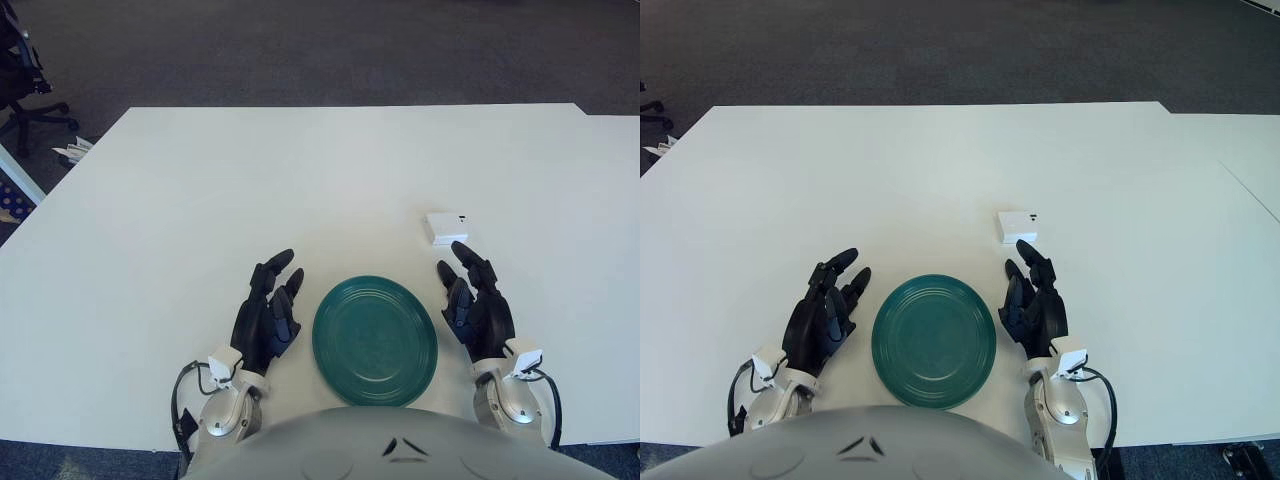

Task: Put the charger into the plate.

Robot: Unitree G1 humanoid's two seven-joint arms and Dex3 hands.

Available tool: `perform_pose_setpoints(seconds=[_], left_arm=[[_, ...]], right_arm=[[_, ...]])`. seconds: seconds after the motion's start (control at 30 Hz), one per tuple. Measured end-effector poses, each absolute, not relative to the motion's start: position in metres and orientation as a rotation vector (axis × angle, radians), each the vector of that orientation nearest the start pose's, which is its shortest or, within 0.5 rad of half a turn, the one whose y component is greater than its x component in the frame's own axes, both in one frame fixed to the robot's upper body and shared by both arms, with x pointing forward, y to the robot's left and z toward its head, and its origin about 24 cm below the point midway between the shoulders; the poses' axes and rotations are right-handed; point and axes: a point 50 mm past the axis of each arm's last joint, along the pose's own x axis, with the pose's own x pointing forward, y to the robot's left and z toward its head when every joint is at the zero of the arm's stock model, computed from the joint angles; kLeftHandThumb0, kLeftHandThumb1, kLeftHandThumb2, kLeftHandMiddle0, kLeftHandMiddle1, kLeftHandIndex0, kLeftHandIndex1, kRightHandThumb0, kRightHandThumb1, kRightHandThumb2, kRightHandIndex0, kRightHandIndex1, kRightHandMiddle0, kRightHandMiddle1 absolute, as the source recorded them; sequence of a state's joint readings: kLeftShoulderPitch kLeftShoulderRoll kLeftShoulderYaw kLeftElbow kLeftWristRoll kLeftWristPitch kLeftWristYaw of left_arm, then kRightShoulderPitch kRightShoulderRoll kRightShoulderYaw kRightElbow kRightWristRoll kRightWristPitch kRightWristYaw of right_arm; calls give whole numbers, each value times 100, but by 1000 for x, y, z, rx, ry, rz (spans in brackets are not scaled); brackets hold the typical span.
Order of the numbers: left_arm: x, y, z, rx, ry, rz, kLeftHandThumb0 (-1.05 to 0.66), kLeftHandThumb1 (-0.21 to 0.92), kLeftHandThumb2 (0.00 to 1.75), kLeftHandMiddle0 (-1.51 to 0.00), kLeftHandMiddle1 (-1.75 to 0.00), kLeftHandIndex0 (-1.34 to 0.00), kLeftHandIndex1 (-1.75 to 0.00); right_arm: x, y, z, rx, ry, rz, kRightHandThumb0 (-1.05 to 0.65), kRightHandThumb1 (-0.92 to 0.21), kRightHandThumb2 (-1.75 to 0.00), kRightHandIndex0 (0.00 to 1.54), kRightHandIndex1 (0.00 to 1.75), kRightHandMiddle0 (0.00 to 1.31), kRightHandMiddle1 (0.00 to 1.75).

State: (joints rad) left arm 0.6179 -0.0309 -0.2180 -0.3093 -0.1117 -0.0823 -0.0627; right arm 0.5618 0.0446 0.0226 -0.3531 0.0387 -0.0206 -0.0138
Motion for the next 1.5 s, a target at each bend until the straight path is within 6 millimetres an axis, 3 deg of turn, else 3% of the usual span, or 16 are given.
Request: perform_pose_setpoints(seconds=[0.1, 0.37, 0.7, 1.13, 1.5], left_arm=[[132, 122, 11, -222, 186, -54, -94, 92, 92, -42, -1, 0, -87], [134, 117, 10, -240, 182, -60, -93, 92, 93, -42, -1, 0, -87], [136, 111, 10, -260, 183, -69, -92, 92, 93, -40, 0, 0, -85], [137, 107, 10, -267, 175, -65, -91, 92, 93, -39, 0, 0, -82], [138, 106, 11, -280, 177, -55, -91, 92, 92, -41, -1, 0, -82]], right_arm=[[142, -171, 24, 4, 151, -156, -72, -92, -80, 22, 0, 0, 59], [152, -196, 52, -402, -5, -168, -77, -92, -69, 22, 0, 0, 65], [170, -212, 80, -793, -210, -114, -80, -92, -65, 27, 2, 0, 67], [198, -219, 102, -1073, -268, -84, -83, -92, -65, 30, 2, 0, 69], [241, -228, 97, -1216, -202, -29, -82, -92, -61, 28, 0, 0, 65]])
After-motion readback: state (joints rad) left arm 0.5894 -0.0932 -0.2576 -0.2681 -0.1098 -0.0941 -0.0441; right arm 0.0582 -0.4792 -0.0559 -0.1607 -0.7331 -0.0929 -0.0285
